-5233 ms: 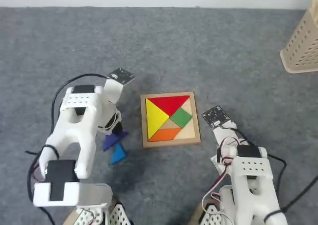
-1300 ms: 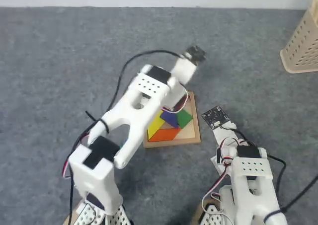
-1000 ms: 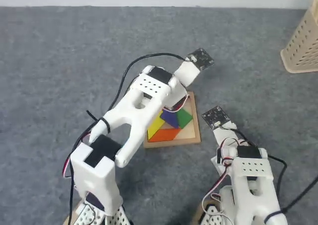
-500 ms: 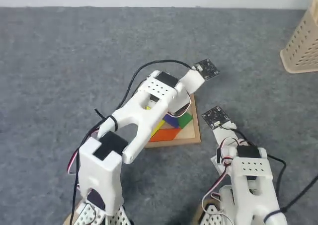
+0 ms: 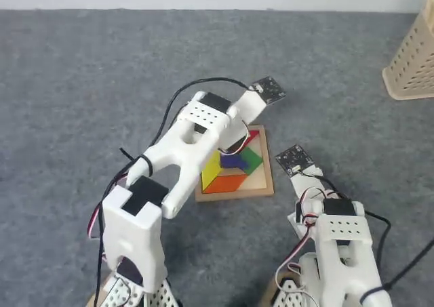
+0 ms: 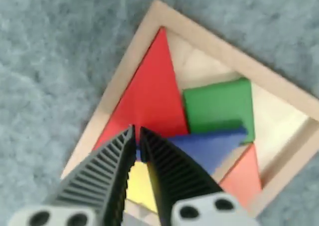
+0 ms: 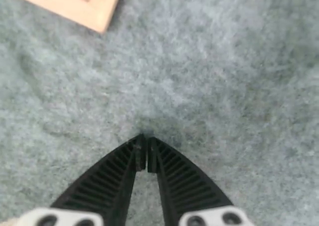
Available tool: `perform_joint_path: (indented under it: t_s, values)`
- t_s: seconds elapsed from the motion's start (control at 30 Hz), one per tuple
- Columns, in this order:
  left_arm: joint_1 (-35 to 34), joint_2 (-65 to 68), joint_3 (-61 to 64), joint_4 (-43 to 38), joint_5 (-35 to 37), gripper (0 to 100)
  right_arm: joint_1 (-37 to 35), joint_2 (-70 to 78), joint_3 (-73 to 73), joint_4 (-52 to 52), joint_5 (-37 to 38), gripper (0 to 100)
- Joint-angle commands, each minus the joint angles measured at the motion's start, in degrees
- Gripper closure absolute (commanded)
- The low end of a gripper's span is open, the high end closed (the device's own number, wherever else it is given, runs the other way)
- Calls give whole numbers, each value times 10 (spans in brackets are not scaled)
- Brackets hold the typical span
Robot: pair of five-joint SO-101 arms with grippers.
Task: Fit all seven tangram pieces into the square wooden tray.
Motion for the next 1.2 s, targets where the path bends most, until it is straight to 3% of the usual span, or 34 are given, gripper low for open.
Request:
perform_joint_path:
  t_s: [0.0,0.27,0.6,0.87,1.17]
  values:
    - [-3,-16,-10,24,-8,989,6,-20,-2,-10,9,989]
    - [-1,-28,31,33,-5,989,6,-20,-2,-10,9,989]
    - [47,-155,135,30,-2,988,6,-19,-2,-10,9,989]
    - [24,-156,114,18,62,890,6,-19,-2,-10,9,989]
    - [26,-162,111,2,66,885,6,-19,-2,-10,9,989]
